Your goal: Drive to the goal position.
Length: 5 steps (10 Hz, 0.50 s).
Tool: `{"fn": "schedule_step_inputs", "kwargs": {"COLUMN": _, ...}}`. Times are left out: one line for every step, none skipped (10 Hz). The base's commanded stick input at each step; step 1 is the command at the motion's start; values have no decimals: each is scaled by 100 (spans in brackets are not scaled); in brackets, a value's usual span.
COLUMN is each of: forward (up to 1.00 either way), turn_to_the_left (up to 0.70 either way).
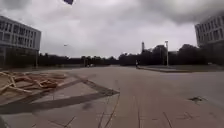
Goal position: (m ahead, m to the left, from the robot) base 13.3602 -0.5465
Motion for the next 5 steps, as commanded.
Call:
{"fn": "schedule_step_inputs", "kwargs": {"forward": 100, "turn_to_the_left": 0}}
{"fn": "schedule_step_inputs", "kwargs": {"forward": 100, "turn_to_the_left": -1}}
{"fn": "schedule_step_inputs", "kwargs": {"forward": 100, "turn_to_the_left": -2}}
{"fn": "schedule_step_inputs", "kwargs": {"forward": 100, "turn_to_the_left": -3}}
{"fn": "schedule_step_inputs", "kwargs": {"forward": 100, "turn_to_the_left": -4}}
